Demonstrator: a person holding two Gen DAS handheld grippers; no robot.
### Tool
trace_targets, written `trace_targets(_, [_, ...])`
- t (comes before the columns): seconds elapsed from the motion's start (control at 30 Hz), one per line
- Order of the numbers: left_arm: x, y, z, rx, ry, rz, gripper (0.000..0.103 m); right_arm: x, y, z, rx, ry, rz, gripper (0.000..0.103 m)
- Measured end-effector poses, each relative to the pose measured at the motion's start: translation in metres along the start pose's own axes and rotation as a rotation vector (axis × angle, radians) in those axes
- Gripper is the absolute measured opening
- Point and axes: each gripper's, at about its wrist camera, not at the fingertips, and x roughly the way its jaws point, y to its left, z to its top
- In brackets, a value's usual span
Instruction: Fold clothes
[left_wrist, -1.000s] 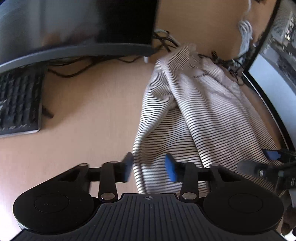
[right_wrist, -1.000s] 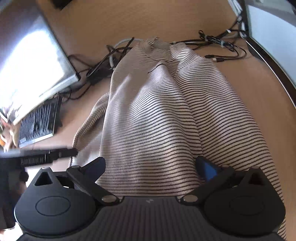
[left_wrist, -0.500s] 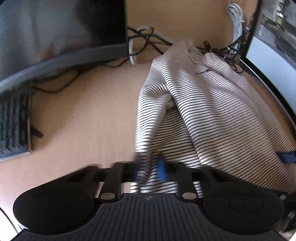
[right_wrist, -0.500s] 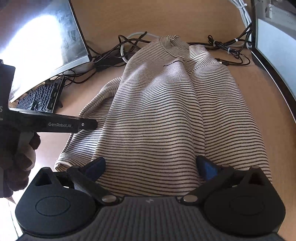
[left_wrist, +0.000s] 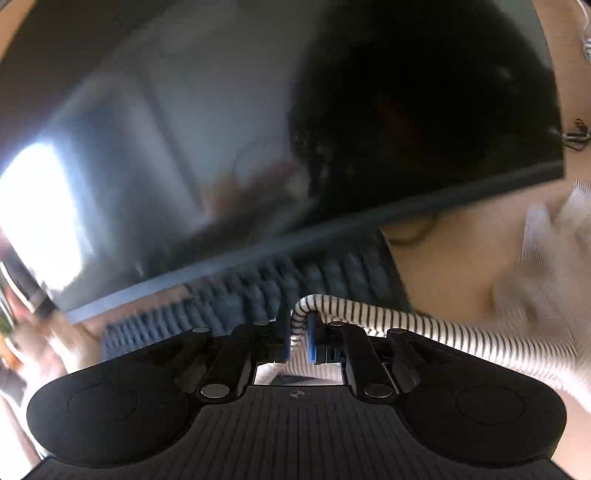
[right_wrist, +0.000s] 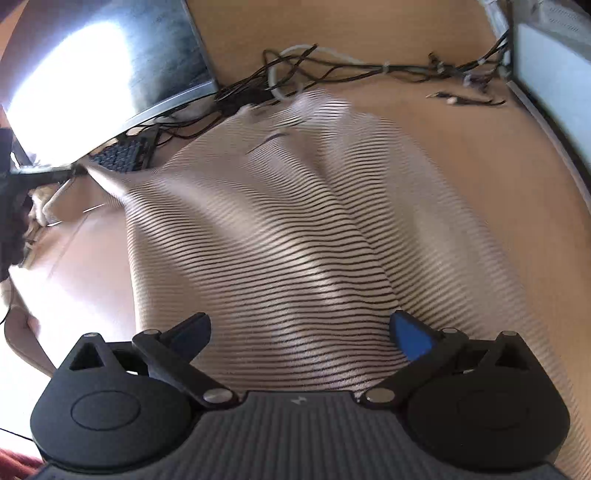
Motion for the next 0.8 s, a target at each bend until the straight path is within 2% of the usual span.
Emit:
trace_targets(0.07, [0.002, 0.001, 0.008, 0.022, -0.029, 0.022, 0.017, 0.009, 0.015, 0.007, -0.013, 0.05, 0.007, 0.103])
trace_targets(0.13, [0.003, 0.006, 0.007, 0.007, -0.012, -0.019, 0.021, 0.016, 0.029, 0.013, -0.055, 0.086, -0.017, 0.103])
trace_targets(0.2, [0.003, 0.015, -0.001, -0.029, 0.032, -0.07, 0.039, 0.022, 0.044, 0.018, -0.099, 0.122, -0.043, 0.103])
trace_targets(0.23, [0.003, 0.02, -0.006, -0.057, 0.05, -0.089, 0.048, 0.017, 0.044, 0.022, -0.099, 0.105, -0.035, 0.103])
trace_targets(0.27, [0.002, 0.024, -0.011, -0.086, 0.068, -0.107, 0.051, 0.01, 0.044, 0.026, -0.097, 0.083, -0.025, 0.103])
trace_targets(0.33, [-0.006, 0.033, -0.017, -0.148, 0.071, -0.126, 0.055, -0.009, 0.046, 0.034, -0.123, -0.027, -0.077, 0.103])
trace_targets(0.4, [-0.021, 0.043, -0.024, -0.21, 0.055, -0.146, 0.061, -0.018, 0.047, 0.044, -0.179, -0.134, -0.199, 0.103])
trace_targets(0.43, [-0.033, 0.049, -0.027, -0.248, 0.03, -0.18, 0.07, -0.022, 0.048, 0.049, -0.208, -0.188, -0.262, 0.103])
trace_targets(0.47, [-0.043, 0.051, -0.027, -0.291, 0.004, -0.236, 0.081, -0.019, 0.047, 0.055, -0.231, -0.212, -0.322, 0.103])
trace_targets(0.57, [-0.07, 0.056, -0.031, -0.414, -0.062, -0.436, 0.096, 0.009, 0.046, 0.069, -0.277, -0.203, -0.403, 0.102])
trace_targets(0.63, [-0.083, 0.049, -0.033, -0.467, -0.079, -0.568, 0.096, 0.033, 0.049, 0.072, -0.343, -0.184, -0.442, 0.099])
trace_targets(0.7, [-0.089, 0.039, -0.038, -0.488, -0.08, -0.667, 0.096, 0.051, 0.059, 0.071, -0.419, -0.182, -0.477, 0.095])
trace_targets(0.8, [-0.082, 0.019, -0.043, -0.533, -0.017, -0.816, 0.096, 0.066, 0.071, 0.082, -0.452, -0.164, -0.439, 0.095])
